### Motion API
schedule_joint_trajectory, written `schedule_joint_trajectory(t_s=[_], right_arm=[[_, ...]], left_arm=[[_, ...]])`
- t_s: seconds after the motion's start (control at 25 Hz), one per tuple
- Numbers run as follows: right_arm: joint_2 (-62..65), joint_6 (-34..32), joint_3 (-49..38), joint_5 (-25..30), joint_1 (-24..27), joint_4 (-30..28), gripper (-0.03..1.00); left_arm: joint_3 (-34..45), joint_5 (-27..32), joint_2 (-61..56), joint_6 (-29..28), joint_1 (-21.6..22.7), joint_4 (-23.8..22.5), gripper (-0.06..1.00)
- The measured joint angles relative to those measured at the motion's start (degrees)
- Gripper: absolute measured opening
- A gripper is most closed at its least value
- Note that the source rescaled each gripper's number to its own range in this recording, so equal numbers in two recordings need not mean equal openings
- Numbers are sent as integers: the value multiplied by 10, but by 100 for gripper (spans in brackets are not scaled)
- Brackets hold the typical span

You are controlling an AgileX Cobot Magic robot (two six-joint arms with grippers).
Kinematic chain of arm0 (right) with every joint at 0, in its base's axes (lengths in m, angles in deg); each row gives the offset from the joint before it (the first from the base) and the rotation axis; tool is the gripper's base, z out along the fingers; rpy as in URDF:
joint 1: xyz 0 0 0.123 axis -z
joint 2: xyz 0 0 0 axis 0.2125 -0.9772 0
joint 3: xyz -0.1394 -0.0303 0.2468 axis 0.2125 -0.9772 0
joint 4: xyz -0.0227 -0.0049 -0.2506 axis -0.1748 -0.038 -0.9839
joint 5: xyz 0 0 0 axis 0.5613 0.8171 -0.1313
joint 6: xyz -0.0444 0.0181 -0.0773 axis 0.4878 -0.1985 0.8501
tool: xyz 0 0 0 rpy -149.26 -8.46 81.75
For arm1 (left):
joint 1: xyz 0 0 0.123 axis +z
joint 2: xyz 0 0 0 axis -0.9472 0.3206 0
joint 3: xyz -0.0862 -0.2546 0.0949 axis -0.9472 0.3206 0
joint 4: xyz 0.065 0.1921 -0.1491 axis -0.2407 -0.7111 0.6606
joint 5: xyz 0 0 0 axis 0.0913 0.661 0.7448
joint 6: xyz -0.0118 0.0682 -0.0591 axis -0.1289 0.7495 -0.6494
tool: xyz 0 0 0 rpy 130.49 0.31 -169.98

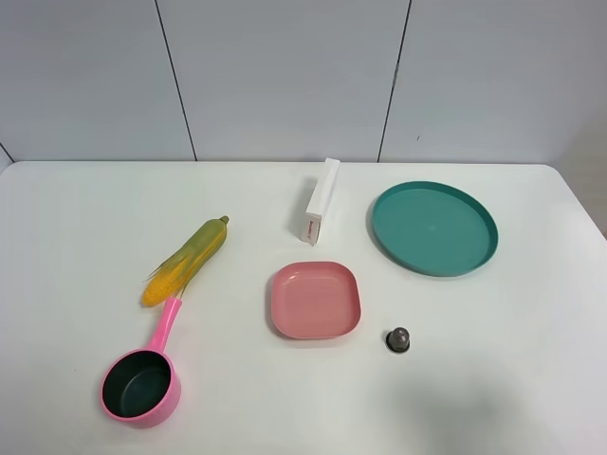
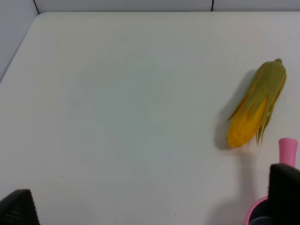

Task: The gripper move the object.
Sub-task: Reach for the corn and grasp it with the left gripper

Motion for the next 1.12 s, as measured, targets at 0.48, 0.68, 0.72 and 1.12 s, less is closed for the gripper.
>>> schedule_joint_trajectory(t_s=[0.48,0.68,0.72,1.12], right_arm=[[0,0,0,0,0,0,100],[0,0,0,0,0,0,100],[0,0,0,0,0,0,100],[0,0,0,0,0,0,100]], left_arm=[[0,0,0,0,0,0,100],[0,0,0,0,0,0,100],[0,0,0,0,0,0,100],[0,0,0,1,0,0,100]])
